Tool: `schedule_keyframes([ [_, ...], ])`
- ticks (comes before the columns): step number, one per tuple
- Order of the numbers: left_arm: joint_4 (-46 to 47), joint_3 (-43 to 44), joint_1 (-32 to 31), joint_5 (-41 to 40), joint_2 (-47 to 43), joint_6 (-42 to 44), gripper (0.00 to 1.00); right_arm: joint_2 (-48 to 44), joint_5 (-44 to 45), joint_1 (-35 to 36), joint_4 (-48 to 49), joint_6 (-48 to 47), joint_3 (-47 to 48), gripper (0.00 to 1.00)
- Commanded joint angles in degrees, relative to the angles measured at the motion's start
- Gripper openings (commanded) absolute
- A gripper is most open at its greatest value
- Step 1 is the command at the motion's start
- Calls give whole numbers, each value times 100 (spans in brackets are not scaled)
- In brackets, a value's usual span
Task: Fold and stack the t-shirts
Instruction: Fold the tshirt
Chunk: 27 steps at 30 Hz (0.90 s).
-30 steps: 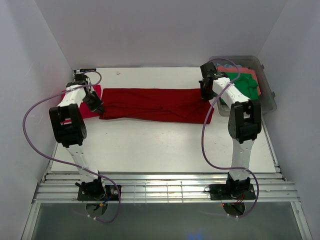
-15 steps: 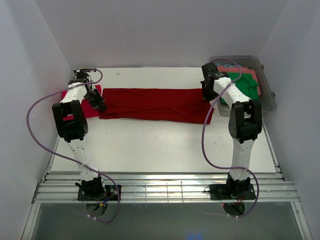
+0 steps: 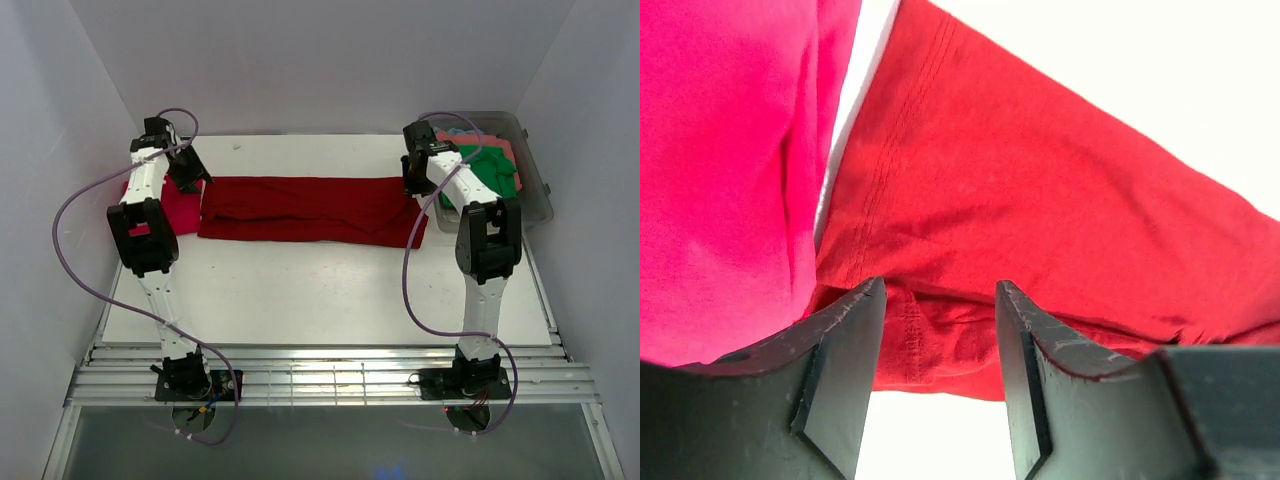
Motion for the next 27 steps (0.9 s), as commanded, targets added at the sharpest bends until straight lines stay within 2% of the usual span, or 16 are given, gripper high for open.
schedule_keyframes([
  [1, -115, 472, 42, -174, -287, -98, 59, -372, 257, -47, 381, 11, 259, 41],
  [3, 77, 446, 42, -455, -525, -185, 59, -803, 346, -47, 802, 64, -65, 42],
  [4, 174, 219, 33, -500, -682, -212, 59, -1258, 259, -47, 1092, 47, -519, 43],
  [6, 638, -255, -20, -404, -1262, -265, 58, -1595, -355, -38, 1481, 20, -839, 45],
  [7, 789, -806, -81, -369, -1464, -274, 56, -1761, -618, -20, 1482, 29, -936, 45],
  [8, 912, -1064, -212, -360, -1823, -282, 52, -1789, -1082, -3, 1395, 38, -1041, 44],
  [10, 1150, -1538, -371, -325, -2080, -291, 47, -1763, -1419, 94, 1219, 38, -1121, 42],
  [11, 1186, -1950, -554, -307, -2264, -274, 39, -1746, -1586, 138, 1148, 47, -1235, 41],
  [15, 1413, -2892, -942, -403, -2546, -247, 21, -1781, -1796, 383, 1226, 117, -1736, 40],
  [21, 1941, -3790, -1653, -149, -2732, -317, 16, -1614, -2264, 691, 1218, 12, -1921, 40],
  [27, 1995, -3879, -2023, -316, -2442, -300, 13, -1386, -2440, 850, 1227, 38, -1957, 41],
])
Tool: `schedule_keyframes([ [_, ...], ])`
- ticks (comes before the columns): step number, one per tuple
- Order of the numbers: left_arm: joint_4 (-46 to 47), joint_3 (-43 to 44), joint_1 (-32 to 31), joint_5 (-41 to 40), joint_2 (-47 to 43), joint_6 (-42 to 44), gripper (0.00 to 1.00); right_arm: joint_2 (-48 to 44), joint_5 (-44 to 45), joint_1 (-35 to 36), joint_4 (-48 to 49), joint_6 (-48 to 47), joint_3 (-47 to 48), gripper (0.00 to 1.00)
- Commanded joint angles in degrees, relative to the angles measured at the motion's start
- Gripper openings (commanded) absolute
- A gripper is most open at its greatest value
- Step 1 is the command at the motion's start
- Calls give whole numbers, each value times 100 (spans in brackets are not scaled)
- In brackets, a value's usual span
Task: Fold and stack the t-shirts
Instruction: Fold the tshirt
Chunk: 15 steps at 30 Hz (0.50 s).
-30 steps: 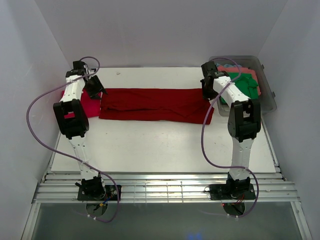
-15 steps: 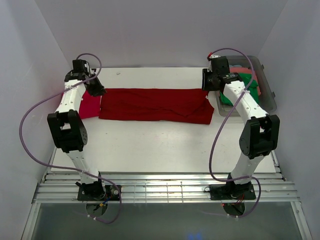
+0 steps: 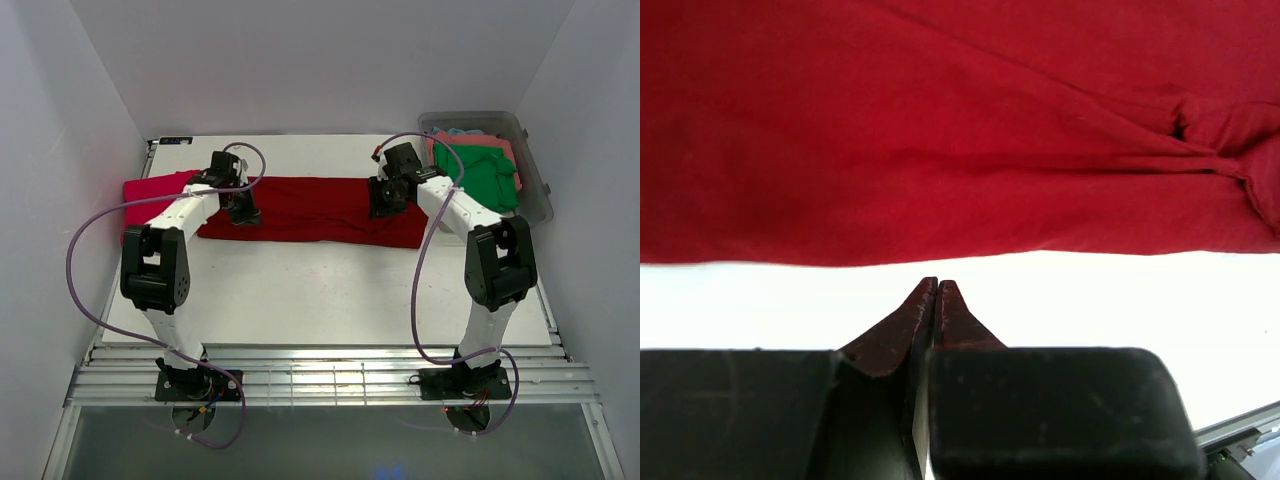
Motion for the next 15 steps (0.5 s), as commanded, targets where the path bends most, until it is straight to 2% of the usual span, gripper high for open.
schedule_keyframes([
  [1, 320, -29, -83, -45, 39, -3, 13, 62, -250, 59, 60, -10, 17, 41],
  [15, 558, -478, -136, -361, 496, 155, 8, 501, 233, 287, -20, -80, -62, 39],
])
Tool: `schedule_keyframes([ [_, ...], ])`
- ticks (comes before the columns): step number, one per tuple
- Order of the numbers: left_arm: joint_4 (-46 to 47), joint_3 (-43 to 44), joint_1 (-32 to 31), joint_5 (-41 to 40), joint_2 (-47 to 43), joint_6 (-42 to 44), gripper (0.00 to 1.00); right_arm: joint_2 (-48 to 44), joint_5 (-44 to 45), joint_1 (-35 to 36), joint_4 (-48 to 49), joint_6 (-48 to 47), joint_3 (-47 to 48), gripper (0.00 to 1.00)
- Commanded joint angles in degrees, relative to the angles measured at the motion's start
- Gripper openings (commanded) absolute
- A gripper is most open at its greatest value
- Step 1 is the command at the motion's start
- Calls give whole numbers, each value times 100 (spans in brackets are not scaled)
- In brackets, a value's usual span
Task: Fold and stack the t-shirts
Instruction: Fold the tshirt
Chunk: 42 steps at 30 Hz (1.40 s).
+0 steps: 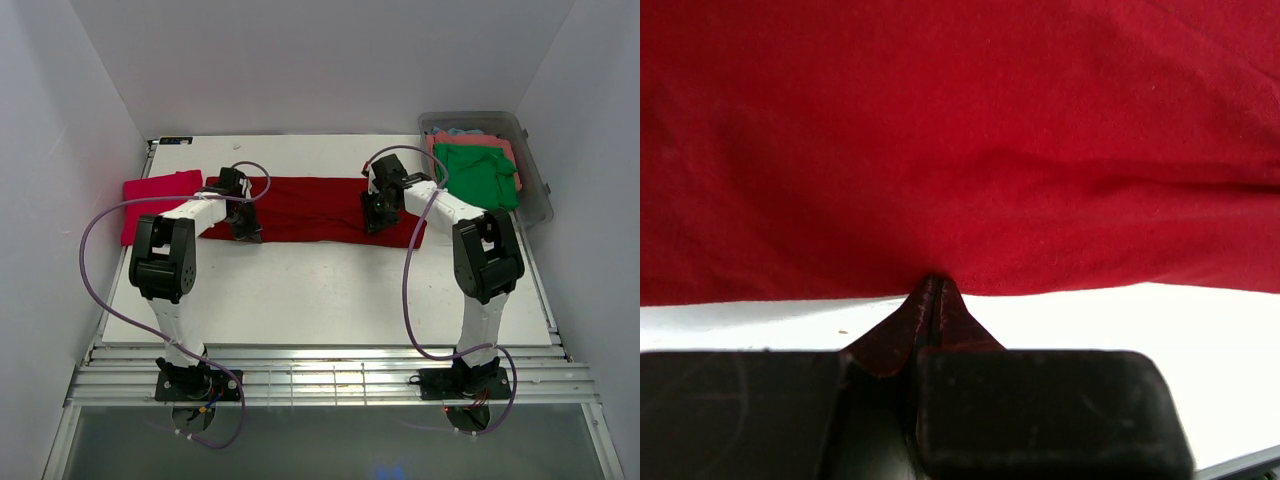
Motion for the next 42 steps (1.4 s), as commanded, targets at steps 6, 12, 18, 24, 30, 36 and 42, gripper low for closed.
schedule_keyframes([
  [6, 173, 29, -37, -171, -57, 112, 8, 196, 311, 23, 4, -94, 181, 37],
  [12, 173, 20, -37, -206, -22, 138, 7, 468, 364, 23, -110, -155, 497, 27],
  [18, 173, -32, -37, -215, -21, 147, 7, 486, 372, 32, -40, -164, 647, 13],
  [24, 252, -322, -37, -180, -135, 112, 6, 626, 653, 32, -13, -173, 1383, 11],
  [30, 401, -761, -37, -154, -276, 24, 6, 1135, 917, 32, 74, -85, 2158, 10],
  [36, 463, -973, -37, -162, -312, 33, 4, 1470, 645, 32, 942, -164, 2230, 17],
  [42, 472, -1025, -46, -118, -373, -38, 2, 964, 1084, 32, 2231, -191, 1301, 35],
])
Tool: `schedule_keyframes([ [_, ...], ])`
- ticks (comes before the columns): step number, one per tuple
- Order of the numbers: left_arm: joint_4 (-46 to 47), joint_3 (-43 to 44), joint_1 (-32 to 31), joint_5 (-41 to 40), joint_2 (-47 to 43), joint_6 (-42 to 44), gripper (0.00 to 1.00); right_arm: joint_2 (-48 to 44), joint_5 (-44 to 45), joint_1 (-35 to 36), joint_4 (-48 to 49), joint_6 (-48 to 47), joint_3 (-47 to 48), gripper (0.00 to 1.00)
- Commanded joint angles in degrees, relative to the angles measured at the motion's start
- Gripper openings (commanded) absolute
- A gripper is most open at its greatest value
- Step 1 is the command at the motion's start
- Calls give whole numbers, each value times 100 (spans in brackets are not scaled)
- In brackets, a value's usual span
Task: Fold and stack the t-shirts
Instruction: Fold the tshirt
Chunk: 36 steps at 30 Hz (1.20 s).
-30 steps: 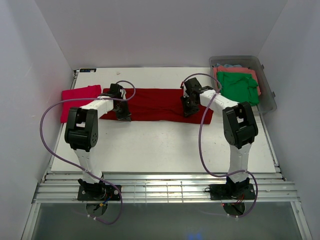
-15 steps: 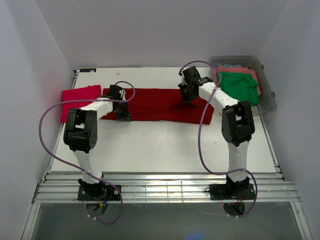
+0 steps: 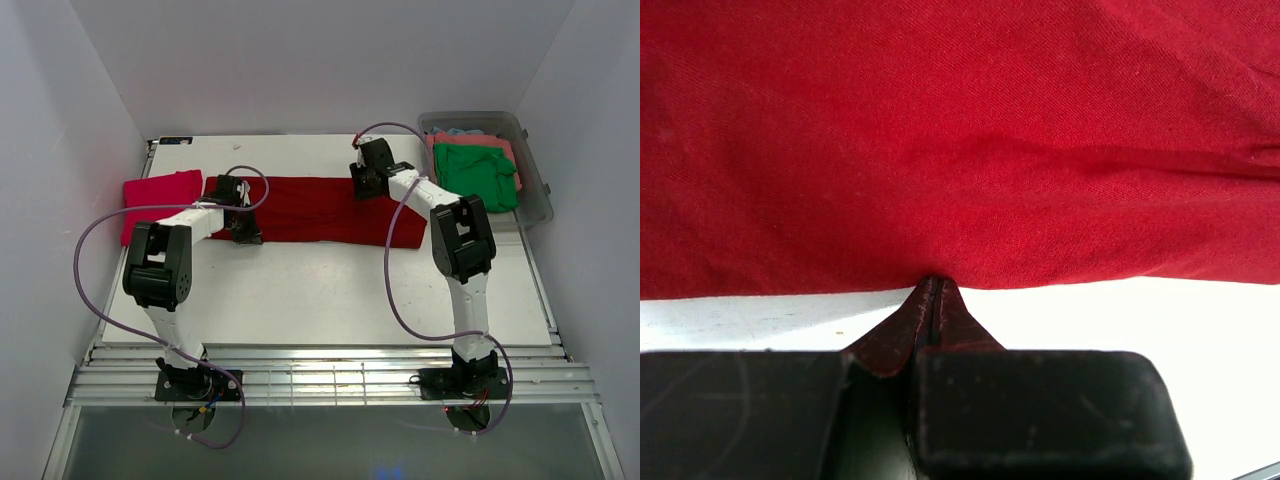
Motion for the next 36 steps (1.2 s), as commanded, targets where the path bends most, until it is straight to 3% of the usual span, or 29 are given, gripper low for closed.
schedule_keyframes([
  [1, -376, -276, -29, -108, 5, 10, 2, -782, 393, 12, 1537, 39, -821, 36],
  [4, -359, -302, -37, -142, -170, -42, 2, -1793, 622, 21, 2600, 145, -1920, 38],
  [6, -341, -250, -72, -273, -424, -95, 2, -2389, 666, 21, 2641, 215, -2290, 38],
  [9, -332, -75, -134, -476, -793, -209, 9, -2813, 667, 30, 2097, 329, -2318, 38],
  [12, -245, 31, -143, -871, -1382, -262, 22, -2885, 544, 38, 955, 417, -2204, 37],
  [17, -287, 189, -143, -2117, -1666, 141, 47, -2649, 447, 47, -180, 558, -2467, 20],
  [19, -498, 443, -143, -2435, -1227, 430, 40, -2481, 508, 38, -488, 637, -2581, 12],
  [20, -726, 532, -134, -2567, -1043, 493, 24, -2420, 552, 38, -550, 672, -2712, 10],
  [23, -877, 691, -117, -2963, -392, 626, 4, -2209, 657, 38, -656, 769, -2897, 8],
  [36, -578, 902, 33, -3448, 321, 731, 1, -2191, 1203, 38, -735, 760, -3206, 8],
])
